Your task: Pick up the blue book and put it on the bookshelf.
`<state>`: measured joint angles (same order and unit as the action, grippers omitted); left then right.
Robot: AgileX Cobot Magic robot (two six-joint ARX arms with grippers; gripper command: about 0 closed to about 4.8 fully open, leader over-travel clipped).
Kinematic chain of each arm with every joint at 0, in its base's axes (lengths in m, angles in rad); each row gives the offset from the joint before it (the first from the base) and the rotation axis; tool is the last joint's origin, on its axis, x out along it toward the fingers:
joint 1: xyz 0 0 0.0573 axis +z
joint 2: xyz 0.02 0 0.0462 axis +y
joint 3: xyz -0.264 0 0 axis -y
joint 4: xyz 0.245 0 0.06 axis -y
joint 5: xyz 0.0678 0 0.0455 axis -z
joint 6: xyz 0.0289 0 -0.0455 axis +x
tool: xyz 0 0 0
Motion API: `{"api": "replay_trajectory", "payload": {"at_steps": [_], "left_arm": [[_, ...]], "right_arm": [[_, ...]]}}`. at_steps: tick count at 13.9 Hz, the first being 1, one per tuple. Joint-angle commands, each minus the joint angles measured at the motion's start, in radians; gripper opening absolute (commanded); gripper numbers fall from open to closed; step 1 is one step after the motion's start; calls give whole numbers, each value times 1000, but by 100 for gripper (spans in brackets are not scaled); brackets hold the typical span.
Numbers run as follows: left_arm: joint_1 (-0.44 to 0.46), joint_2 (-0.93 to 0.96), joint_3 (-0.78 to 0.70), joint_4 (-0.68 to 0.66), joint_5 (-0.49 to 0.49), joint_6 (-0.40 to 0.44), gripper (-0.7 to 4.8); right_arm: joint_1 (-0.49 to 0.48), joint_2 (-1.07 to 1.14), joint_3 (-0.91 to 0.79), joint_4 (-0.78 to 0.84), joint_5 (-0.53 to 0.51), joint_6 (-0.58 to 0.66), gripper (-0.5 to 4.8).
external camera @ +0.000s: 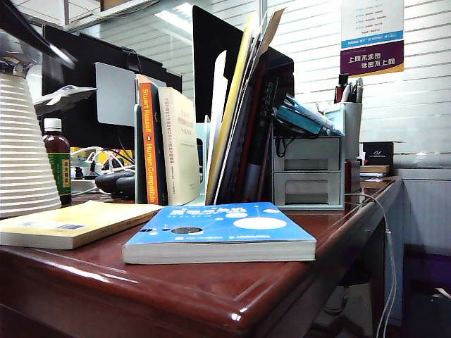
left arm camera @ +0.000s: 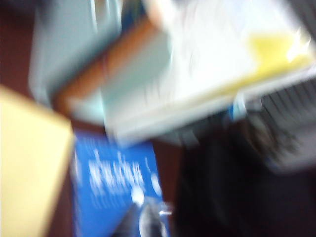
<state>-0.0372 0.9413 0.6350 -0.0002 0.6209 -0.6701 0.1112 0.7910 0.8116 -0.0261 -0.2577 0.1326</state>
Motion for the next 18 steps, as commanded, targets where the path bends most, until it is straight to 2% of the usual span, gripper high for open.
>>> {"api": "replay_trajectory", "payload": {"at_steps": [1,5,7,9,10,13,15,18], "left_arm": [[-53,144,5,10,109,-31,378],[-153,322,23,54,85,-71,387],[-162,397,24,64,72,-71,393],[-162,467,24,73,71,-71,440],[-163,496,24,87,72,-71,445],[-188,554,25,163,71,-72,445],[-211,579,26,174,40,-100,445],[-227,621,50,175,23,-101,445]], "right_arm": [[34,217,48,5,-116,101,-1],[109,449,48,9,-127,103,-1],[122,531,48,8,-138,103,-1],[131,597,47,34,-137,103,-1],[139,626,47,61,-131,103,-1],[150,695,47,100,-115,104,-1],[150,721,47,98,-109,104,-1],[158,754,47,98,-97,104,-1]]}}
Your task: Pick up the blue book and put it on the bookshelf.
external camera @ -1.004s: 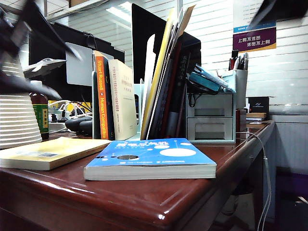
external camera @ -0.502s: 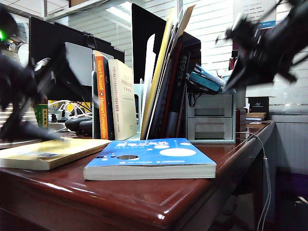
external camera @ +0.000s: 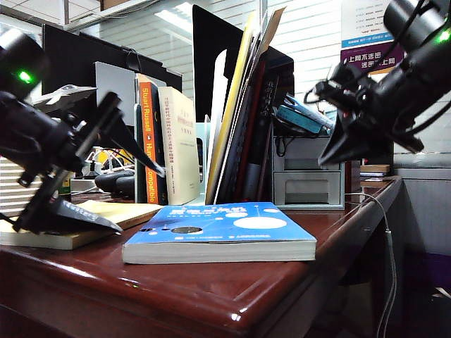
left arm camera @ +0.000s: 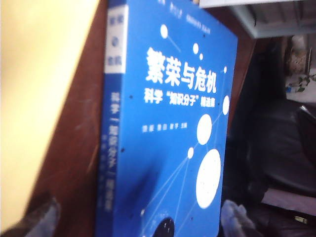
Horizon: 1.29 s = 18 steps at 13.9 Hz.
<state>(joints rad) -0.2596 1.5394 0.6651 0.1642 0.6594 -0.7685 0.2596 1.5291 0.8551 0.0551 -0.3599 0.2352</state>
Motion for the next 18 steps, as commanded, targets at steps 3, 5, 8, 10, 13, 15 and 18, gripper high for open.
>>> {"api": "replay_trajectory", "payload": {"at_steps": [3,5,8,10,13,15,18], "left_arm": [[-11,41,32,9,-40,-2,445],[-13,41,32,0,-64,-3,445],[-19,42,32,-13,-100,-2,445],[-24,45,32,-13,-101,1,445],[-24,49,32,-21,-111,2,445],[-24,60,32,-26,-96,2,445],[-27,76,32,-36,-95,10,445]], "right_arm": [[24,63,4,18,15,1,-1],[28,92,4,19,27,1,-1],[43,135,4,32,27,1,-1],[74,164,4,55,24,1,-1],[118,197,5,62,21,1,-1],[129,212,5,61,18,1,-1],[130,214,6,60,17,1,-1]]}}
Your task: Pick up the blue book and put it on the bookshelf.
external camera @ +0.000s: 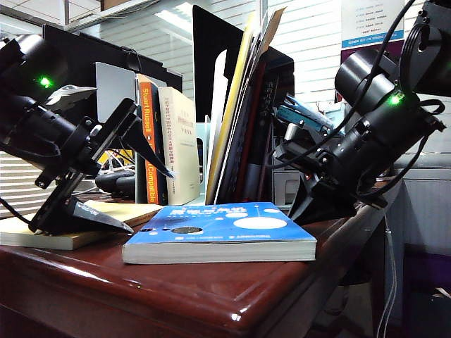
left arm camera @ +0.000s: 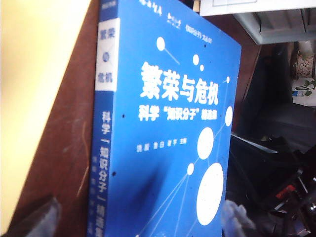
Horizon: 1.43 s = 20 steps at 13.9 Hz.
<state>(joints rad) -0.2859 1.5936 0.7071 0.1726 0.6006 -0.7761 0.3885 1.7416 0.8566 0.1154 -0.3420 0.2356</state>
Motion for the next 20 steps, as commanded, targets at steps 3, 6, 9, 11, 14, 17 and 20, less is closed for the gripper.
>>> {"api": "replay_trajectory", "payload": {"at_steps": [3,6,9,11,14,17,20], "left_arm": [[0,22,-10,-44,-11,17,444],[-8,22,-10,-45,11,17,444],[-16,22,-10,-43,82,21,444],[-22,22,-10,-39,141,39,444],[-27,22,-9,31,296,36,443],[-27,22,7,106,381,35,443],[-27,22,37,94,356,-2,425]], "right_arm": [[3,2,8,1,-16,0,-1],[11,6,8,8,-106,0,-1],[16,6,8,17,-119,0,-1],[18,6,8,20,-161,0,-1],[18,6,8,22,-177,0,-1],[18,6,8,24,-177,0,-1],[18,6,8,24,-198,0,-1]]}}
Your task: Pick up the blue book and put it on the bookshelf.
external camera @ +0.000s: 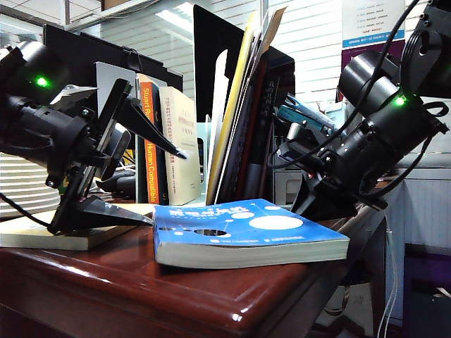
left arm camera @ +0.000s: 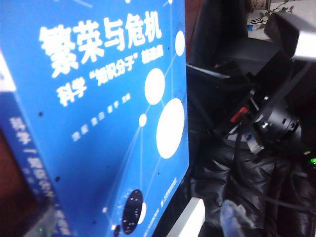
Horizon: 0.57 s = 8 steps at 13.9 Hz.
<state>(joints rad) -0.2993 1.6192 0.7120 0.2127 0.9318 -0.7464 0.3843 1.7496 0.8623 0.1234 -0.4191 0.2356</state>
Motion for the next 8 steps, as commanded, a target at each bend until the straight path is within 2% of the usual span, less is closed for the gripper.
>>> {"api": "replay_trajectory", "payload": {"at_steps": [1,3,5,8], "left_arm": [[-14,-4,34,51,-4,-52,425],[-14,-4,34,43,-54,-51,425],[-14,-5,34,58,-53,-5,426],[-13,-11,34,58,-25,5,425]], "right_arm": [[22,-2,2,16,-138,0,-1],[22,-2,2,16,-123,-5,-1],[22,-3,3,16,-53,-5,-1],[19,-48,4,16,5,-21,-1]]}}
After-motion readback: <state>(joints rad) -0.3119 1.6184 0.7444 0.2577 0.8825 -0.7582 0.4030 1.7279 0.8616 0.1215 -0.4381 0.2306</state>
